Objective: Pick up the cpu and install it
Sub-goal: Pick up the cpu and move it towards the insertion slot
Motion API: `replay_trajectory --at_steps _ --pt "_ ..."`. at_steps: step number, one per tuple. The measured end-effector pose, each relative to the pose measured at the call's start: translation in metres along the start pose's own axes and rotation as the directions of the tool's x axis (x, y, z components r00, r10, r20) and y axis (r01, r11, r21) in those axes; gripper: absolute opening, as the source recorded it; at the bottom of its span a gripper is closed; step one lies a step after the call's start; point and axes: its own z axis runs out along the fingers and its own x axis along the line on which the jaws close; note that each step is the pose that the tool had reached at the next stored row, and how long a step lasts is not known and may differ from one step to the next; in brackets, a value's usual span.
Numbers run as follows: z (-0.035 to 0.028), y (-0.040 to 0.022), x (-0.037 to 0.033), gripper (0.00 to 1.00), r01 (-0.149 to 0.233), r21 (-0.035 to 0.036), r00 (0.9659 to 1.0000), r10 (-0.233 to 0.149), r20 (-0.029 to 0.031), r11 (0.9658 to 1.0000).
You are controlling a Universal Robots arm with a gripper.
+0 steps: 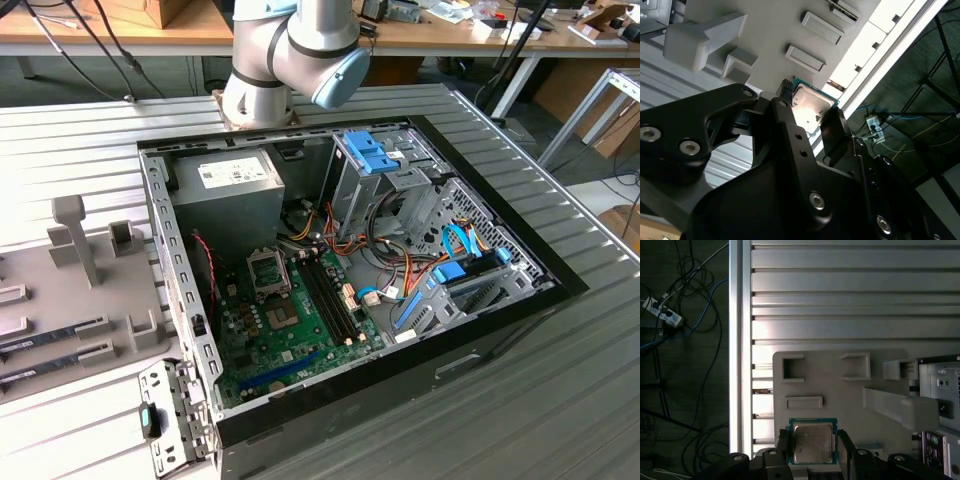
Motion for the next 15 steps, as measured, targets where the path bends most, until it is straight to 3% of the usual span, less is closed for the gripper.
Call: replay_trajectory --at_steps 15 --pt "-0.0036 0.0001 -0.0001 0.47 0.0 -0.0023 1.0 0.0 0.0 1.0"
